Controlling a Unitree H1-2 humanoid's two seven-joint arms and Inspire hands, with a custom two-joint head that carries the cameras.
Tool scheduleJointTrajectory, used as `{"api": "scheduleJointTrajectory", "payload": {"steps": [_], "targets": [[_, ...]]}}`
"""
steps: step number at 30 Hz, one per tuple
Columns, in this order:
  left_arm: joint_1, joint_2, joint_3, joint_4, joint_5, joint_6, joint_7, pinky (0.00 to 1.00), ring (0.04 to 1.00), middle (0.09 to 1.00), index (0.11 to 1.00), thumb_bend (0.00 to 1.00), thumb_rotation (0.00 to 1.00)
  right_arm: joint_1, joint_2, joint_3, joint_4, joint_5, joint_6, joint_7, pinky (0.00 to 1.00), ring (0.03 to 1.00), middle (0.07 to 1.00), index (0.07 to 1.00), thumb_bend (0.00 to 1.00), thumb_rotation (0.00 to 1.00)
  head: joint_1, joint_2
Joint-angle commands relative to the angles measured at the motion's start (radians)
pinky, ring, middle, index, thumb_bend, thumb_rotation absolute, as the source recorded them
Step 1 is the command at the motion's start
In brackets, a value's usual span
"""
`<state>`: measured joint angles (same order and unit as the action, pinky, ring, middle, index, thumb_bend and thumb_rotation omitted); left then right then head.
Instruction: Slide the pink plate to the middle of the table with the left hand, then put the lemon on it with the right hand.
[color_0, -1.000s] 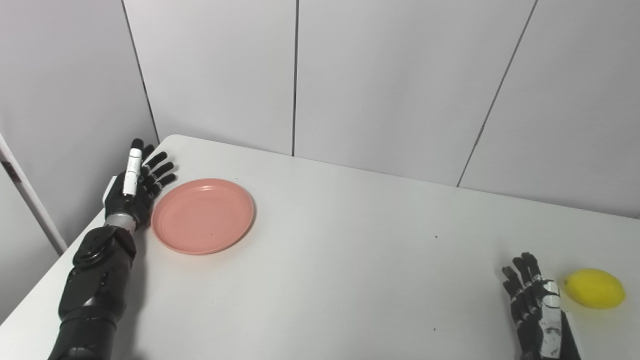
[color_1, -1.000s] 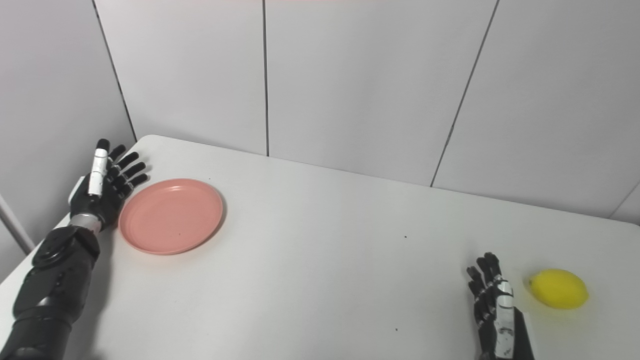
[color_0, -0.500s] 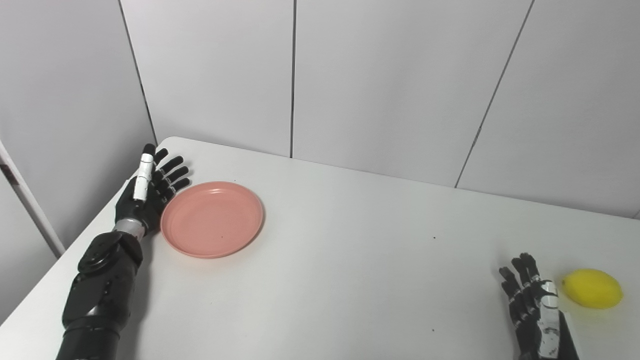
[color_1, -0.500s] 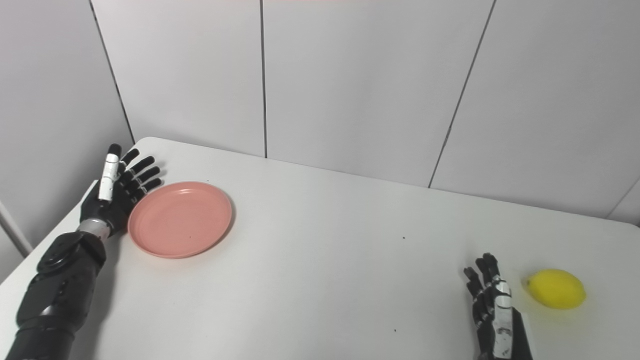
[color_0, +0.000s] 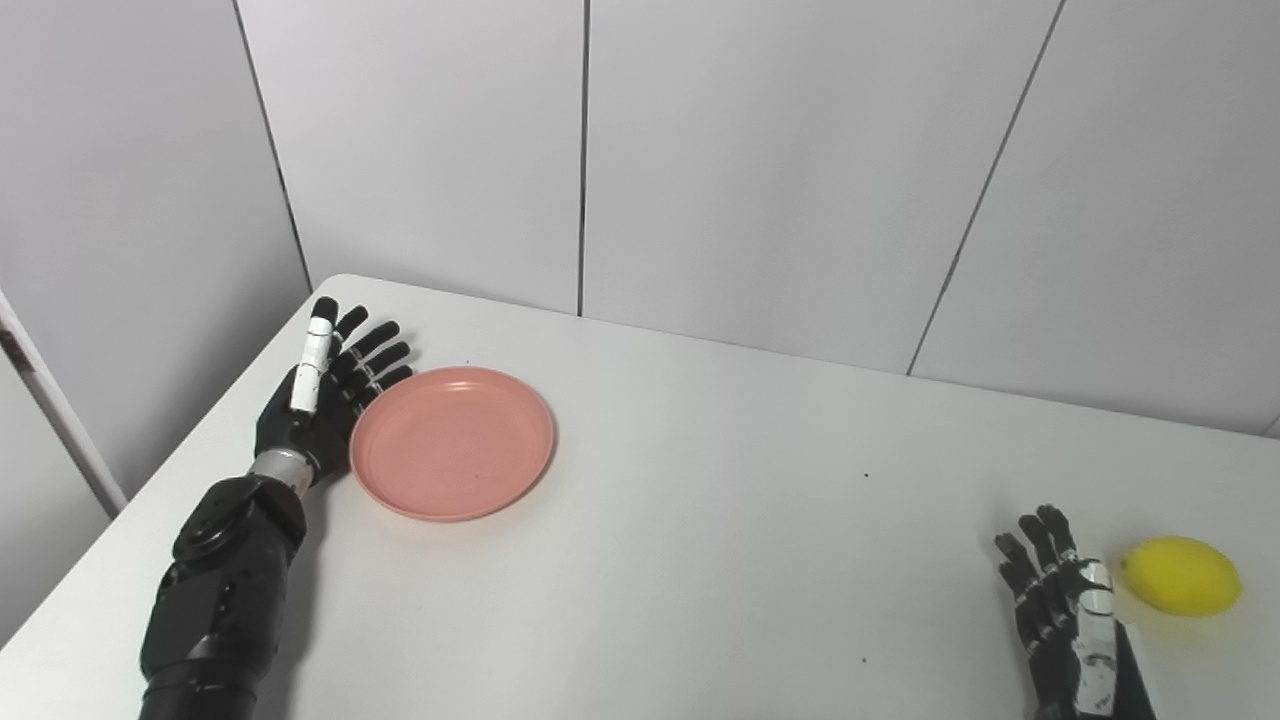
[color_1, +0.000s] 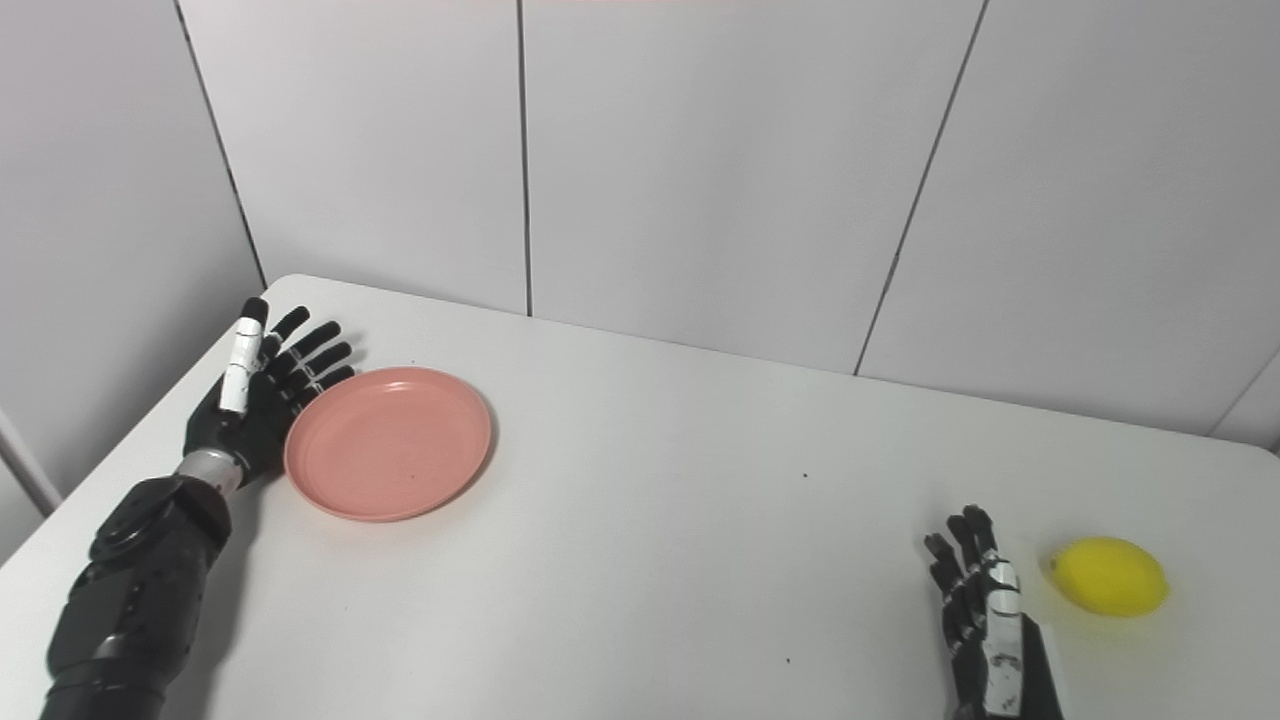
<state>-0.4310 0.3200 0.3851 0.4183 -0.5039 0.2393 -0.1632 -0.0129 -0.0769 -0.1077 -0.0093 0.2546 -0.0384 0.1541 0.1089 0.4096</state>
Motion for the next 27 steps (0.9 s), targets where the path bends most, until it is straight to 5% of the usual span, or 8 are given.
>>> {"api": "scheduleJointTrajectory", "payload": {"steps": [1, 16, 27], "targets": [[-0.004, -0.007, -0.009, -0.029, 0.01, 0.021, 0.018, 0.74, 0.763, 0.794, 0.88, 0.87, 0.76, 0.067, 0.037, 0.017, 0.059, 0.007, 0.016, -0.003, 0.98, 0.931, 0.965, 0.962, 0.67, 1.0, 0.0, 0.003], [0.038, -0.086, -0.067, -0.15, 0.03, 0.106, 0.081, 0.75, 0.775, 0.799, 0.872, 0.86, 0.76, 0.067, 0.035, 0.023, 0.064, 0.019, -0.003, 0.008, 0.98, 0.921, 0.965, 0.954, 0.66, 1.0, -0.009, 0.01], [0.033, -0.127, -0.098, -0.127, 0.073, 0.073, 0.109, 0.75, 0.778, 0.791, 0.863, 0.84, 0.76, 0.066, 0.033, 0.027, 0.061, 0.018, -0.002, 0.006, 0.98, 0.925, 0.96, 0.955, 0.65, 1.0, -0.012, 0.014]]}}
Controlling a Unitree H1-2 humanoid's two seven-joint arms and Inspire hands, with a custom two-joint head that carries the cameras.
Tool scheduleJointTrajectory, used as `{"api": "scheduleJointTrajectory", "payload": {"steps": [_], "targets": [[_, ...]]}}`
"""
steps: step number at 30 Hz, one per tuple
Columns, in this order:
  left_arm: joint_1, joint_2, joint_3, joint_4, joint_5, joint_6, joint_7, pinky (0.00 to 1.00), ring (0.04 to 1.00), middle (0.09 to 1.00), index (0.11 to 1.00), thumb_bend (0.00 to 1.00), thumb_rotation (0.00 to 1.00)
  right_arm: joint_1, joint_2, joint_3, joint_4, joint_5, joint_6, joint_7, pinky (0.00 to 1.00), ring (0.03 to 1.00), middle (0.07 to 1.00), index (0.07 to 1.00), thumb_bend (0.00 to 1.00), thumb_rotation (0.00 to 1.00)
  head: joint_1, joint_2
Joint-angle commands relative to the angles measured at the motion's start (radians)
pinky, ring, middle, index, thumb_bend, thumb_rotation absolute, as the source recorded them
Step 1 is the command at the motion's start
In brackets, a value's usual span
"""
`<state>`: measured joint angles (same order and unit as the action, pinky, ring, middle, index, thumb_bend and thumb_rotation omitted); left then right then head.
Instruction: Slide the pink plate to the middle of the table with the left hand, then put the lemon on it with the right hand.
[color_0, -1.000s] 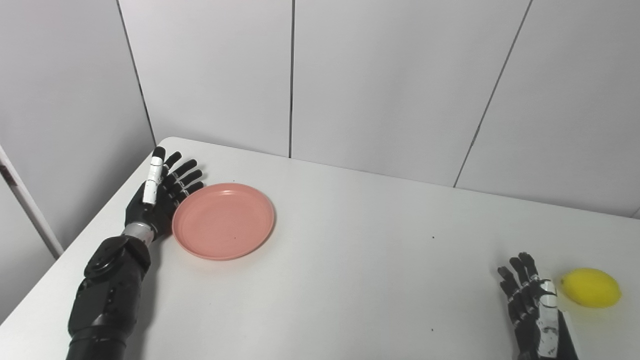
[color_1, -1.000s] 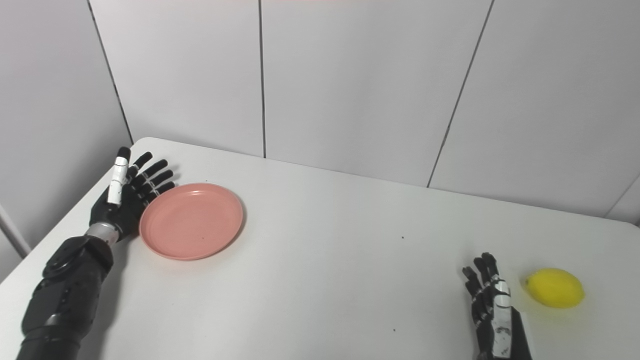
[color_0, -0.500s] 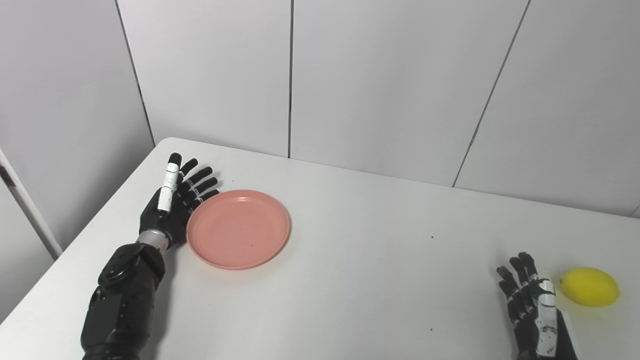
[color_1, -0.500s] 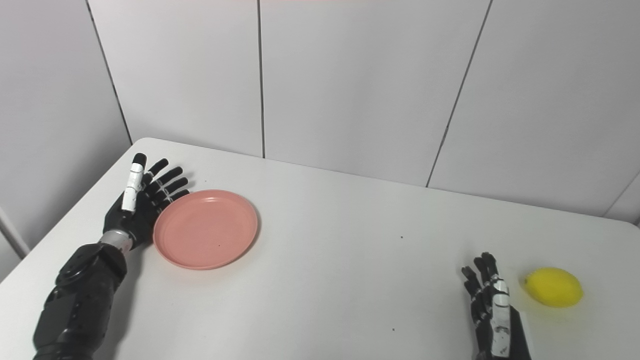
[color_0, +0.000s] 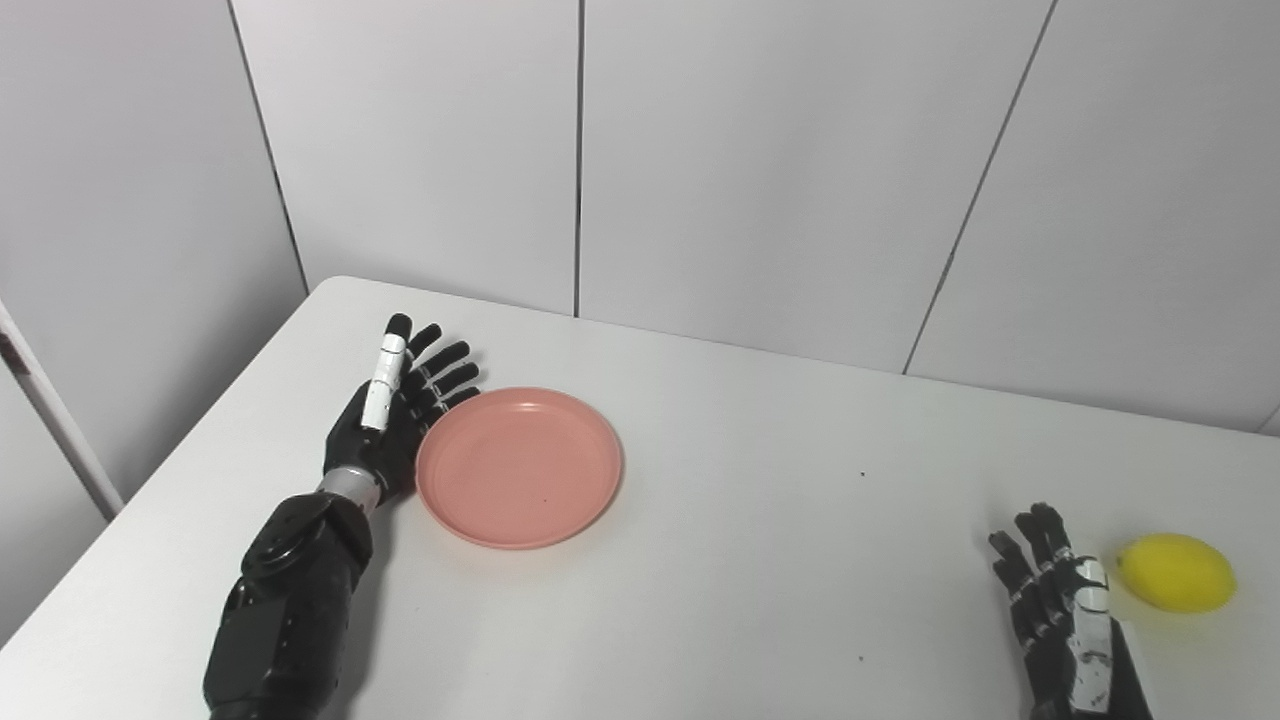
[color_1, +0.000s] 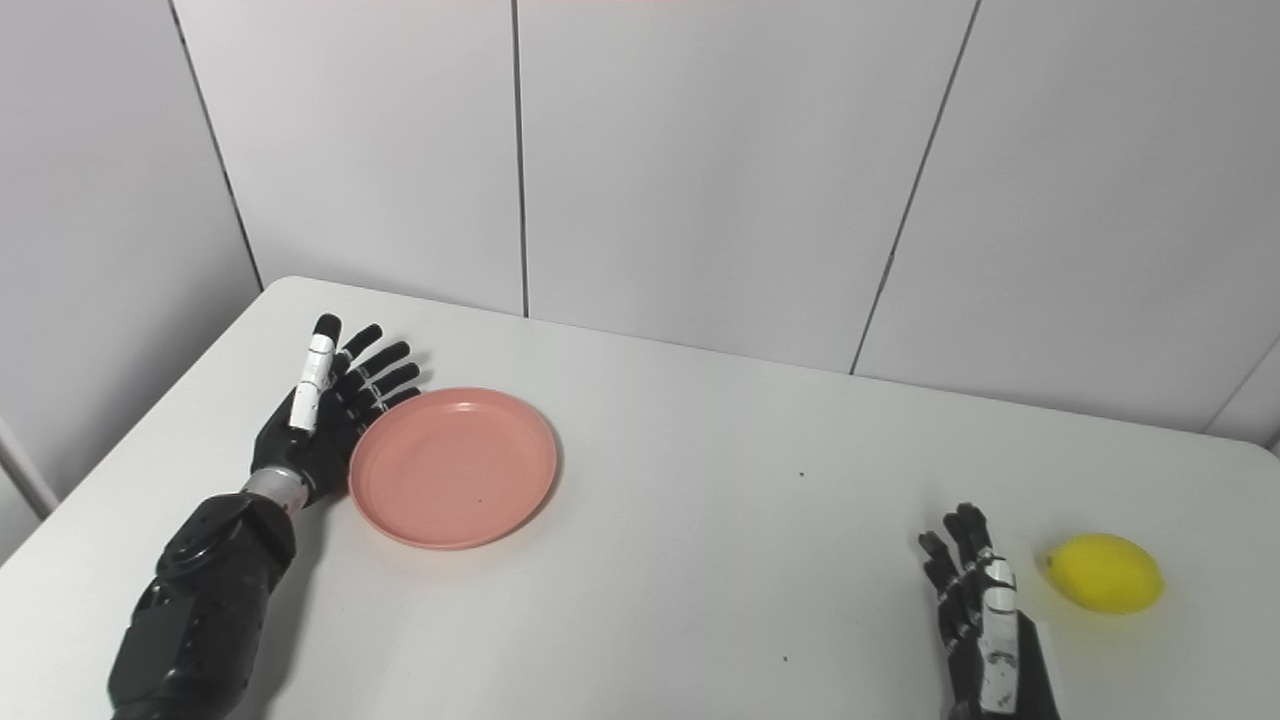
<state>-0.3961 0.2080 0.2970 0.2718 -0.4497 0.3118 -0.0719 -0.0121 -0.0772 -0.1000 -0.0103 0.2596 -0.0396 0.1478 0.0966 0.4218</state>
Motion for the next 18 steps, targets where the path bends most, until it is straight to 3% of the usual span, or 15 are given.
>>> {"api": "scheduleJointTrajectory", "payload": {"steps": [1, 18], "targets": [[0.001, -0.021, -0.01, 0.02, 0.023, -0.005, 0.021, 0.76, 0.779, 0.793, 0.865, 0.83, 0.76, 0.065, 0.033, 0.02, 0.061, 0.013, 0.001, 0.013, 0.98, 0.926, 0.962, 0.956, 0.65, 1.0, -0.001, 0.003], [0.013, -0.1, 0.002, 0.048, 0.05, -0.103, 0.065, 0.8, 0.813, 0.83, 0.876, 0.82, 0.7, 0.064, 0.038, 0.021, 0.062, 0.007, -0.004, 0.004, 0.96, 0.914, 0.963, 0.954, 0.66, 1.0, -0.005, 0.008]]}}
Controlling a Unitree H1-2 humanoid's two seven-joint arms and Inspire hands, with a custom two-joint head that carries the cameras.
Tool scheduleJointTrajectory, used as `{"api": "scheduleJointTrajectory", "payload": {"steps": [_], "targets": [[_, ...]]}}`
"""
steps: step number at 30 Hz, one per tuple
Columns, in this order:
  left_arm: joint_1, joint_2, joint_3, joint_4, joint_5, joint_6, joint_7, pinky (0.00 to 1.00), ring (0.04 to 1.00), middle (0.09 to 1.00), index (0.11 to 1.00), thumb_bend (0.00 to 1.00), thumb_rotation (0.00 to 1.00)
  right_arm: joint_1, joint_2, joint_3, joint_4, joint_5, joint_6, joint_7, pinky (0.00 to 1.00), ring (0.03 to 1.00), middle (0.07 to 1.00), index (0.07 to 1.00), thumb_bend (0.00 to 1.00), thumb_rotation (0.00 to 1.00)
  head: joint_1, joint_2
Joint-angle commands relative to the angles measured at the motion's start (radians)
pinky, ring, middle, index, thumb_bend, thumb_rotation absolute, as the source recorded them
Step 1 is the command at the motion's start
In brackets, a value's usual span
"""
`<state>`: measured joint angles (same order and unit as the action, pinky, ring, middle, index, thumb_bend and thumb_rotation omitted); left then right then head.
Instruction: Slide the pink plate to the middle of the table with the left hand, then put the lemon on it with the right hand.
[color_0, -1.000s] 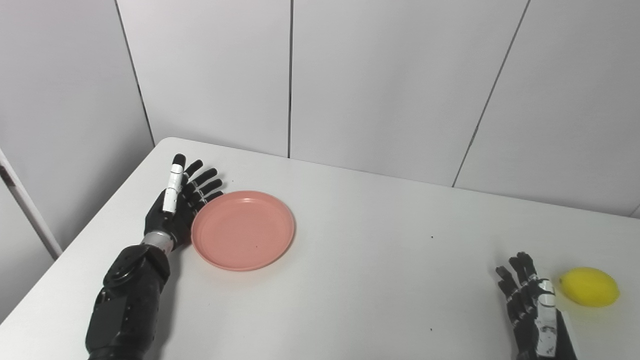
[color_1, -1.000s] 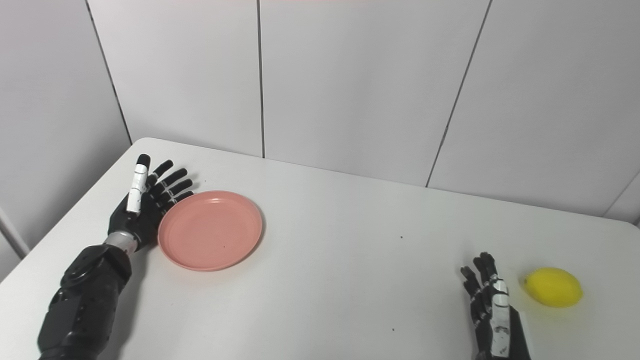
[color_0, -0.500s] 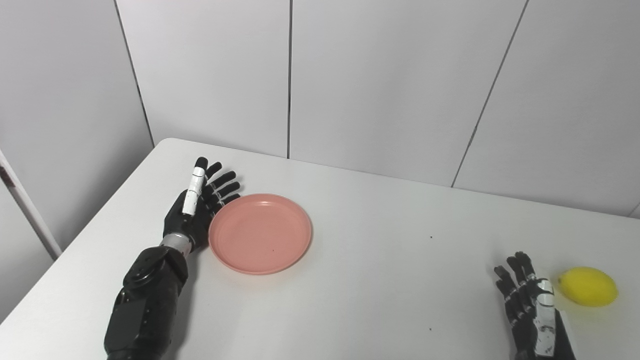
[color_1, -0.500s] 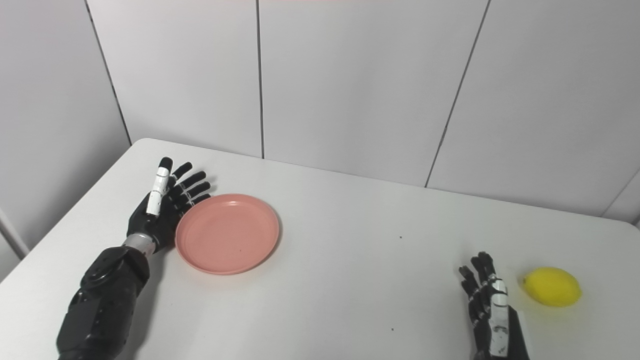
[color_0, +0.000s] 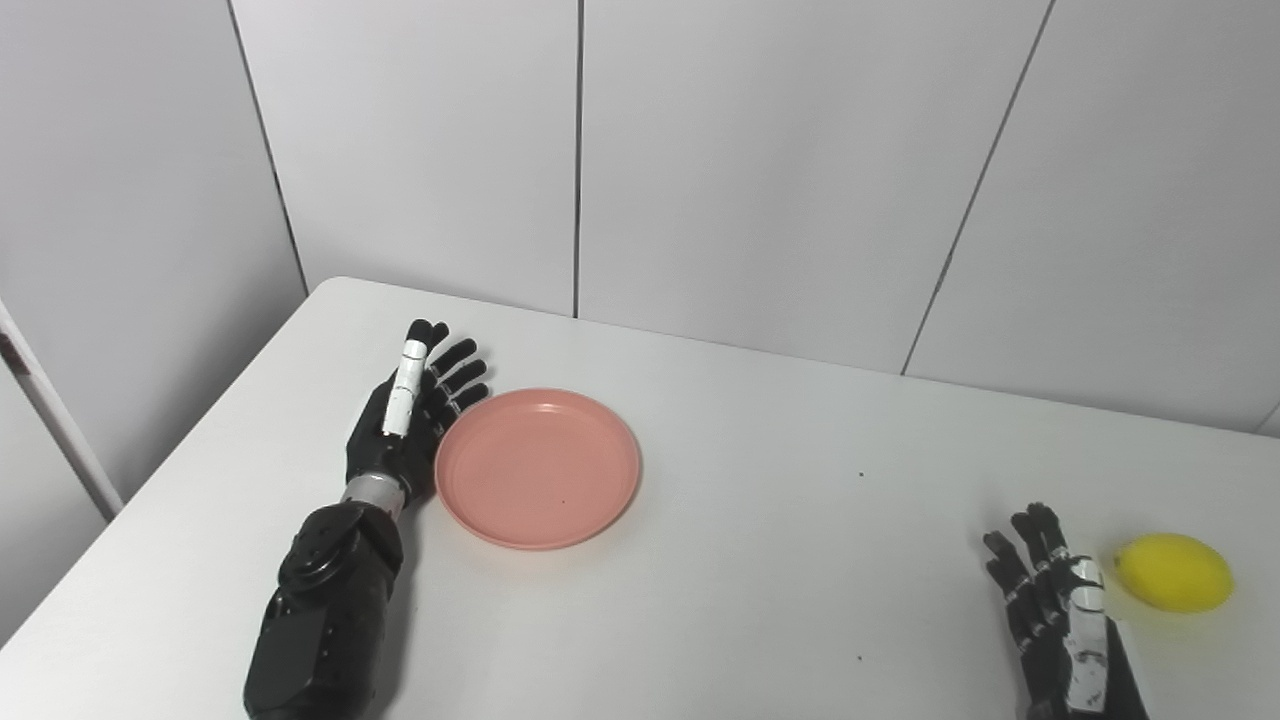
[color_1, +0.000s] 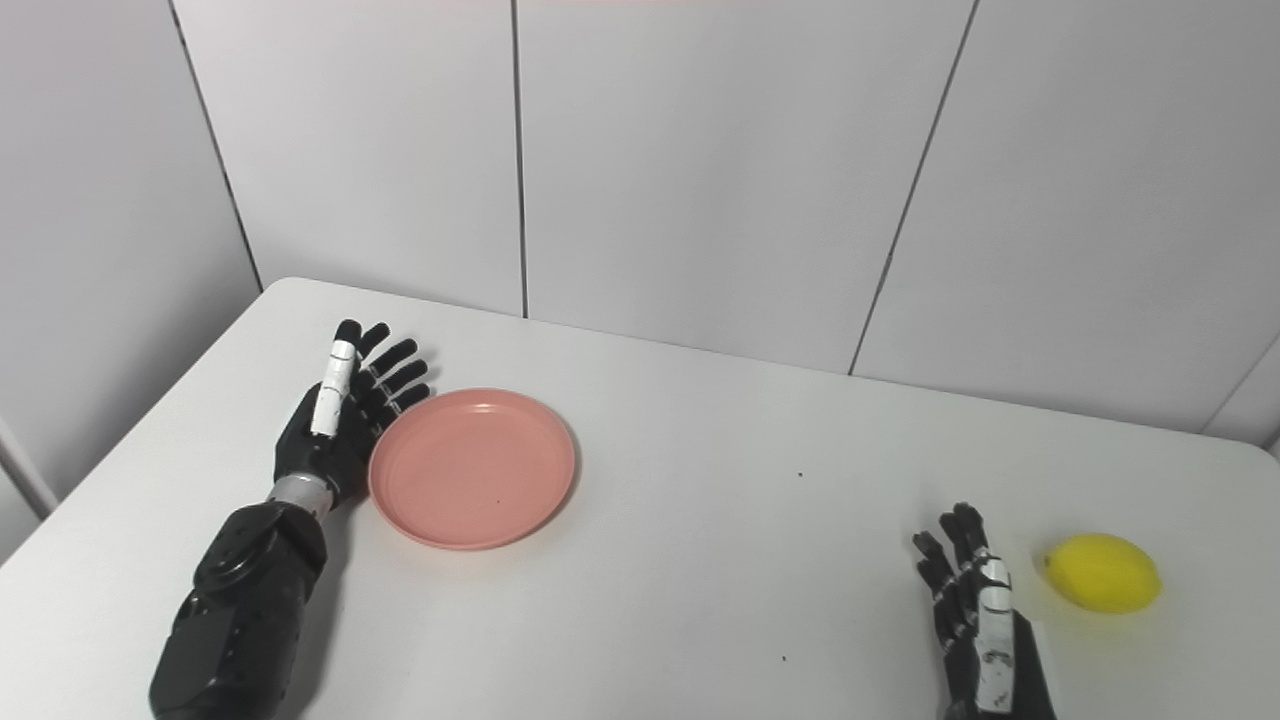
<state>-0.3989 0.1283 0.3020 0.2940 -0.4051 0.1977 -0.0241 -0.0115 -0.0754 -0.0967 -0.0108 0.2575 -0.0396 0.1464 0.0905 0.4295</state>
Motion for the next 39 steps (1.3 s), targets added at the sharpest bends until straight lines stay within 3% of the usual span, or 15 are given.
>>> {"api": "scheduleJointTrajectory", "payload": {"steps": [1, 7, 25, 34, 39], "targets": [[0.017, -0.025, 0.0, 0.023, 0.006, 0.004, 0.021, 0.8, 0.815, 0.825, 0.869, 0.81, 0.69, 0.064, 0.037, 0.018, 0.062, 0.01, -0.004, 0.006, 0.96, 0.917, 0.963, 0.956, 0.66, 1.0, 0.0, 0.001], [0.033, -0.053, -0.009, -0.042, 0.022, 0.014, 0.061, 0.79, 0.797, 0.792, 0.856, 0.81, 0.69, 0.065, 0.039, 0.018, 0.052, 0.014, 0.007, 0.004, 0.97, 0.921, 0.964, 0.952, 0.67, 1.0, -0.003, 0.005], [0.041, -0.059, -0.046, -0.096, 0.014, 0.098, 0.035, 0.8, 0.801, 0.81, 0.876, 0.77, 0.72, 0.065, 0.045, 0.021, 0.048, 0.012, 0.014, 0.001, 0.96, 0.922, 0.964, 0.95, 0.66, 1.0, -0.007, 0.011], [0.044, -0.063, -0.073, -0.064, 0.03, 0.062, 0.015, 0.79, 0.811, 0.819, 0.878, 0.79, 0.72, 0.063, 0.049, 0.024, 0.049, 0.005, 0.012, -0.003, 0.95, 0.916, 0.96, 0.947, 0.66, 1.0, -0.016, 0.013], [0.045, -0.095, -0.086, -0.049, 0.071, 0.026, 0.046, 0.75, 0.764, 0.764, 0.853, 0.8, 0.72, 0.062, 0.051, 0.025, 0.051, 0.004, 0.01, -0.002, 0.96, 0.92, 0.961, 0.95, 0.66, 1.0, -0.018, 0.014]]}}
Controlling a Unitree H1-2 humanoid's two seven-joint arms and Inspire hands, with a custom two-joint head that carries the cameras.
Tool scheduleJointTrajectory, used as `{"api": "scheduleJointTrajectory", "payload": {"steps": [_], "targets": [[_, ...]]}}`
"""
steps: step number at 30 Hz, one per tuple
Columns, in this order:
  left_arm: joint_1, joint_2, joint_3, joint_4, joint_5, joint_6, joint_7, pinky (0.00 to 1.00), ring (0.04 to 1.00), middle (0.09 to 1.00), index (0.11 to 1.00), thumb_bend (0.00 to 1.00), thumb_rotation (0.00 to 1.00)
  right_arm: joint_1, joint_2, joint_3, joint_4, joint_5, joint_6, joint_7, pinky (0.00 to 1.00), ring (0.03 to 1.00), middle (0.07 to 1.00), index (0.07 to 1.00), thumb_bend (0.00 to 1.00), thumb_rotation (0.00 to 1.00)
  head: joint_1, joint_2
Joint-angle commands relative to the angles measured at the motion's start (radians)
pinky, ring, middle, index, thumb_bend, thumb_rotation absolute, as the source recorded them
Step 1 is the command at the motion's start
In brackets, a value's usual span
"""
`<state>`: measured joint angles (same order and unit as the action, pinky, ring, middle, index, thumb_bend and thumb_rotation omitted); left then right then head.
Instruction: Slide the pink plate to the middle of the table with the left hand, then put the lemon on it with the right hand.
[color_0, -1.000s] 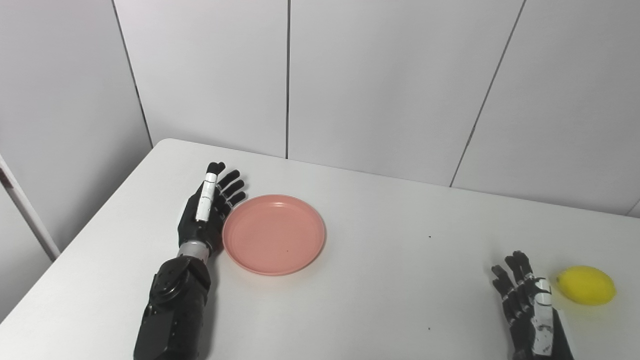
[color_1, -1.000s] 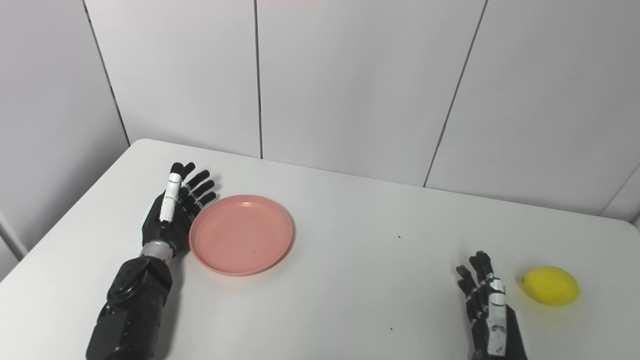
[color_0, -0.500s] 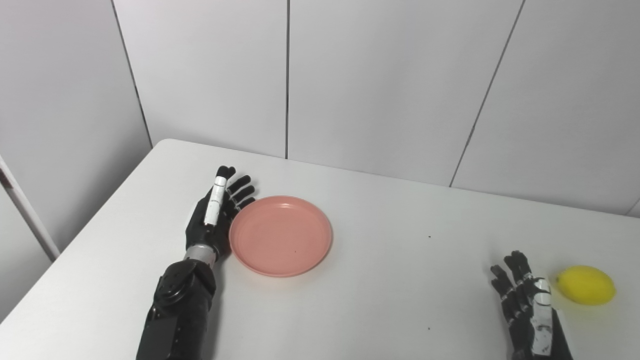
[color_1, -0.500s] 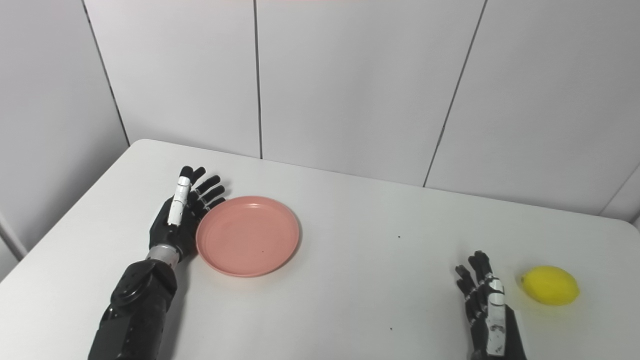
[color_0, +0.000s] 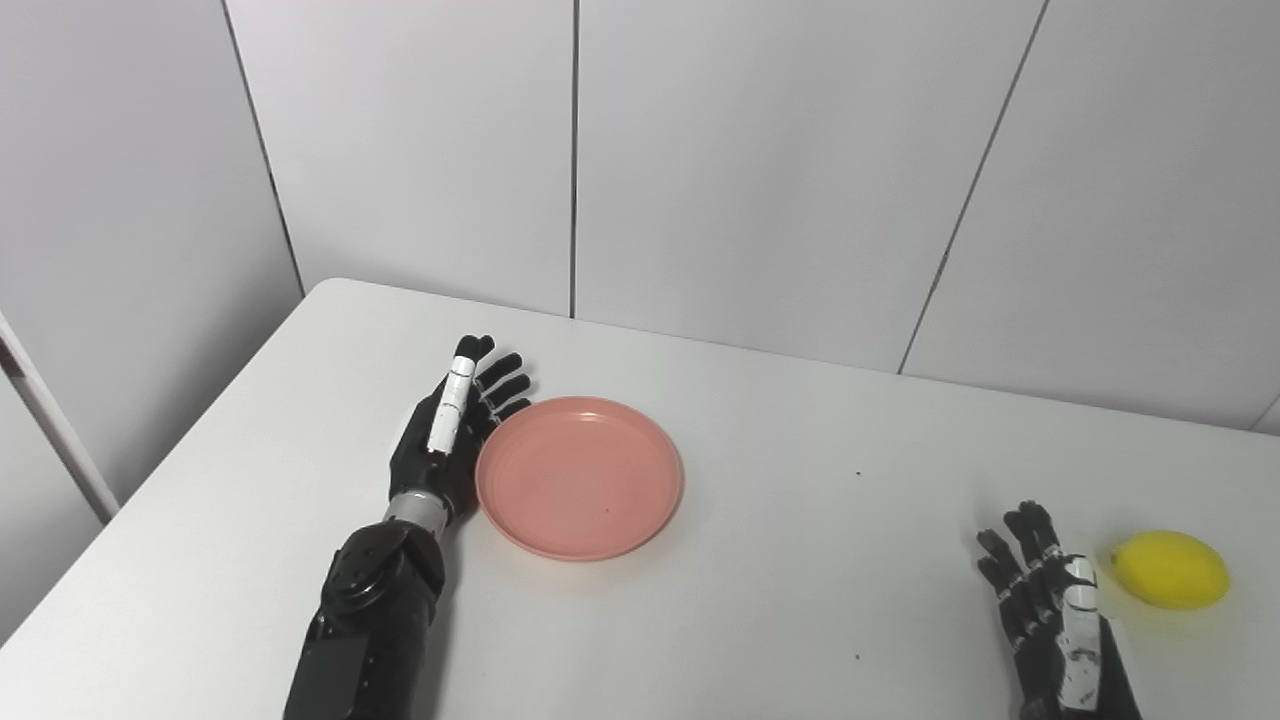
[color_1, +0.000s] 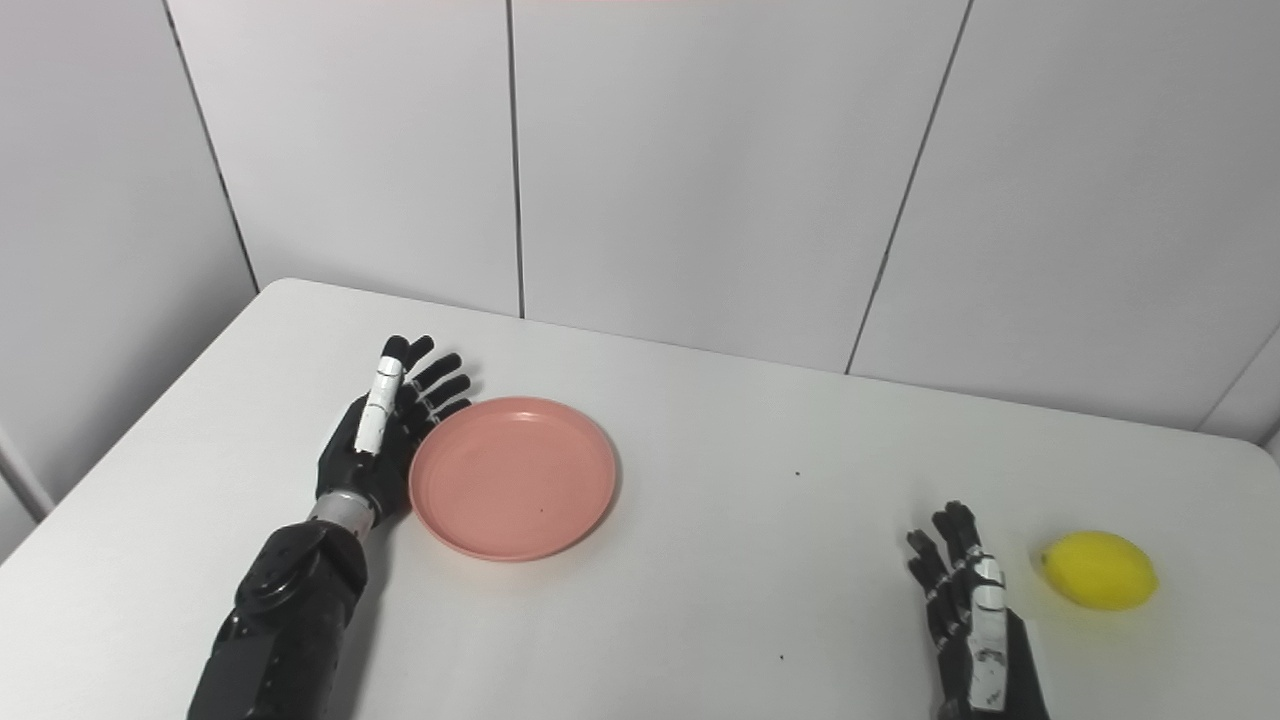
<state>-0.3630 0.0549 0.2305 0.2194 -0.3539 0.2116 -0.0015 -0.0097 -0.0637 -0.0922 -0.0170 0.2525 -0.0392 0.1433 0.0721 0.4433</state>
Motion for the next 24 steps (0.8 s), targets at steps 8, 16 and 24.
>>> {"api": "scheduleJointTrajectory", "payload": {"steps": [8, 16, 24], "targets": [[0.015, -0.095, -0.003, 0.03, 0.068, -0.067, 0.091, 0.76, 0.763, 0.769, 0.827, 0.82, 0.7, 0.062, 0.048, 0.022, 0.046, 0.011, 0.011, -0.003, 0.95, 0.92, 0.963, 0.953, 0.66, 1.0, -0.011, 0.008], [0.04, -0.113, -0.036, 0.007, 0.1, -0.06, 0.082, 0.75, 0.779, 0.792, 0.869, 0.8, 0.73, 0.065, 0.053, 0.024, 0.029, 0.006, 0.029, -0.01, 0.94, 0.914, 0.963, 0.953, 0.67, 1.0, -0.019, 0.013], [0.051, -0.133, -0.054, 0.007, 0.091, -0.048, 0.071, 0.75, 0.813, 0.823, 0.88, 0.79, 0.74, 0.066, 0.054, 0.027, 0.025, 0.008, 0.028, -0.008, 0.95, 0.916, 0.962, 0.95, 0.68, 1.0, -0.024, 0.018]]}}
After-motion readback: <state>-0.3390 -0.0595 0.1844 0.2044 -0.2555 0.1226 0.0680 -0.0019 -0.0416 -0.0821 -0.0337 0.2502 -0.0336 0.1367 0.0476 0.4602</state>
